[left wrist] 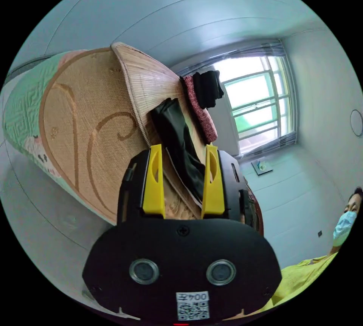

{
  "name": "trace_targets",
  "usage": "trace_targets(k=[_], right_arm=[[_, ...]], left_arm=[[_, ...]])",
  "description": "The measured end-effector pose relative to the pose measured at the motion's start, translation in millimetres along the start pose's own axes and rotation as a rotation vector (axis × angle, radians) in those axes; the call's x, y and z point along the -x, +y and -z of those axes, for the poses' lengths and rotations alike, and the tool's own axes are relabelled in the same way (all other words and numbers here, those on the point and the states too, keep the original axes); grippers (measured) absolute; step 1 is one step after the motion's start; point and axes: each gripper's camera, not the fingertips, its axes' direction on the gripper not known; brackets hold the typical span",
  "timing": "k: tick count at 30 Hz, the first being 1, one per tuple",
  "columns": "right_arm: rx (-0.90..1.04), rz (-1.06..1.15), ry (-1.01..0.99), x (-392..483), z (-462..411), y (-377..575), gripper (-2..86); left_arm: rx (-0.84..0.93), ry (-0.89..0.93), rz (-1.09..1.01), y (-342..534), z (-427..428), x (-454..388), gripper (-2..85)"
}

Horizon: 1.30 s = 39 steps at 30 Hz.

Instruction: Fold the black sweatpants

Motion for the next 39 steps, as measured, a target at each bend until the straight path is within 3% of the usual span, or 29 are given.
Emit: trace_targets(k=[7, 17, 24, 29, 39], right_arm=[[0.001, -0.022, -0.014, -37.4, 8.4, -3.2, -0.7], [0.006, -0.029, -0.022, -77.2, 22.7, -7.1, -0.7], [0.004, -0.036, -0.022, -95.3, 31.7, -8.4, -0.7], [-0.004, -0.045, -0.025, -106.4, 39.5, -7.3, -0.7], [-0.002, -0.048, -0.071, -123.3, 51.7, -8.4, -0.7]], left_arm=[[0.001, 0.042, 0.096, -17.1, 1.1, 5.2, 17.1], [0.048, 0.035, 0.054, -15.7, -7.8, -13.5, 15.2], [0.071, 0.049, 0.025, -7.7, -24.5, -23.7, 5.9], [0.056, -0.022, -0.186, 9.1, -24.9, -85.9, 3.7], [0.117, -0.041, -0.744, 80.7, -68.4, -324.7, 2.9]])
